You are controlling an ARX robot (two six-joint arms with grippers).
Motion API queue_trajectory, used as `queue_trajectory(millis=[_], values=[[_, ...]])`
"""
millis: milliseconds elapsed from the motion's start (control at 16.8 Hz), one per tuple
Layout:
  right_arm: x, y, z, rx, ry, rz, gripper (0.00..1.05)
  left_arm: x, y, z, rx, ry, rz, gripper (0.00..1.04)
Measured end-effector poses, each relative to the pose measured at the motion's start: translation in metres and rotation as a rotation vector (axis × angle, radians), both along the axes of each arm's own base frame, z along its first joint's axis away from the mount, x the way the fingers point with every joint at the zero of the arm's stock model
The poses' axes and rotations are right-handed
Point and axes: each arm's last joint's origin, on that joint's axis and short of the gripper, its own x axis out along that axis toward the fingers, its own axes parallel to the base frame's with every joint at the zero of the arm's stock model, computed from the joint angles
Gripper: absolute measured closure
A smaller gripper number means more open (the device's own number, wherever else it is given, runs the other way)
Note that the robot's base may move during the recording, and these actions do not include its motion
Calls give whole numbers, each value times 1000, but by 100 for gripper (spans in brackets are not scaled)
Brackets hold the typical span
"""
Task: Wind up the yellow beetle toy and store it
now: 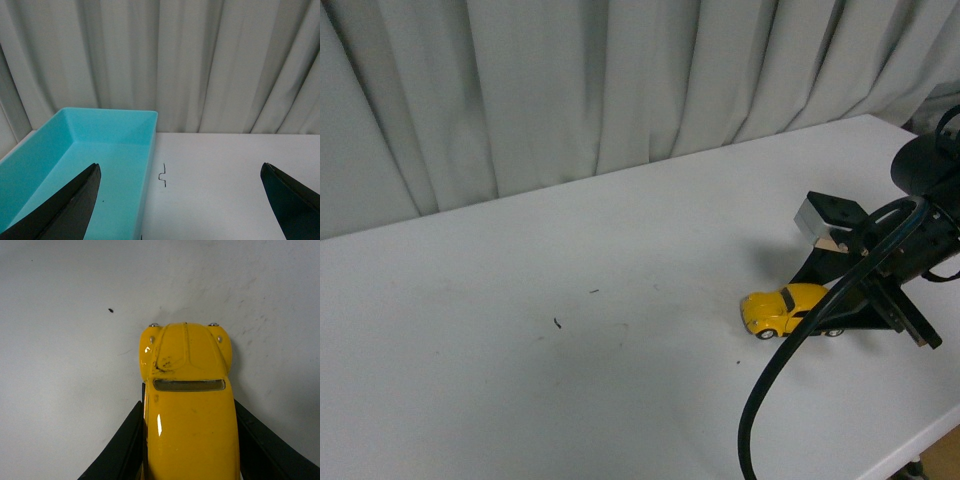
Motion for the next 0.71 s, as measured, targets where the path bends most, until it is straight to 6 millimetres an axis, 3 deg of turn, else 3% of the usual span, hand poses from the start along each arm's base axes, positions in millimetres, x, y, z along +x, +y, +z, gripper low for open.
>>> queue_trajectory(millis=[179,595,715], values=[[-1,-2,0,-46,18,11,42,0,0,0,0,0,0,7],[-3,0,1,-54,21,28,24,0,0,0,0,0,0,7],[-5,1,2,-70,13,42,7,0,0,0,0,0,0,7]])
